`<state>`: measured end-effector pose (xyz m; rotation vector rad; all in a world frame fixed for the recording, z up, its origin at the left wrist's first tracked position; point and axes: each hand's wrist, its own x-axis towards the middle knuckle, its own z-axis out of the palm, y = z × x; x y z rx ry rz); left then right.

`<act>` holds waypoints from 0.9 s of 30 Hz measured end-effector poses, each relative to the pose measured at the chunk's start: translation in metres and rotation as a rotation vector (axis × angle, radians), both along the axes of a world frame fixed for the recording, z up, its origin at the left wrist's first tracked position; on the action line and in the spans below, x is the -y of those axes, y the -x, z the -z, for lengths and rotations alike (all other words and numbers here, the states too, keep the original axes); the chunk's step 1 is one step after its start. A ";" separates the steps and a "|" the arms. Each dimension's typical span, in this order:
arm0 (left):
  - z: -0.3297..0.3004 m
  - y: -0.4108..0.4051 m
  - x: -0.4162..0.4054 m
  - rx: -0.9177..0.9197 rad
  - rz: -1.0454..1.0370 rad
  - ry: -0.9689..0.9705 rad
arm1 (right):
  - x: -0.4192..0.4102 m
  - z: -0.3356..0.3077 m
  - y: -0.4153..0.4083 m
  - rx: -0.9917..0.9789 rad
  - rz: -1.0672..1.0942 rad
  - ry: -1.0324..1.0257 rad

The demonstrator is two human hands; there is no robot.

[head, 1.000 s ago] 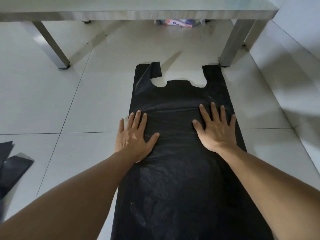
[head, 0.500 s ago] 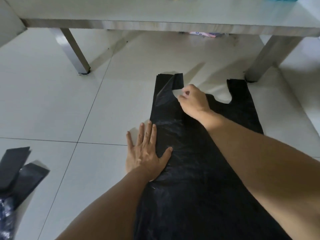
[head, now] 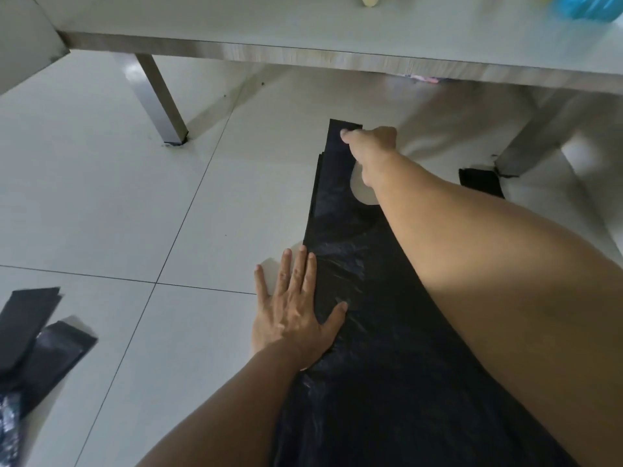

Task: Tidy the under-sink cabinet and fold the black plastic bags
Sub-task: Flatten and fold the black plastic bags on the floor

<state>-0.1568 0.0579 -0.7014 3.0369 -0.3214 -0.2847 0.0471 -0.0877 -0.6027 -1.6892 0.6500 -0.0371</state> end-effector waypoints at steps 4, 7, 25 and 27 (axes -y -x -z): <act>0.001 -0.001 0.000 0.010 -0.004 0.003 | 0.022 0.019 0.047 0.015 -0.068 0.446; 0.001 -0.001 0.000 0.015 -0.007 0.003 | 0.047 0.051 0.114 0.076 -0.306 0.852; 0.006 -0.004 -0.003 0.045 0.010 0.038 | 0.127 0.084 0.239 -0.187 -0.463 1.097; 0.005 -0.005 -0.004 0.019 0.014 0.021 | 0.141 0.087 0.261 -0.274 -0.461 1.122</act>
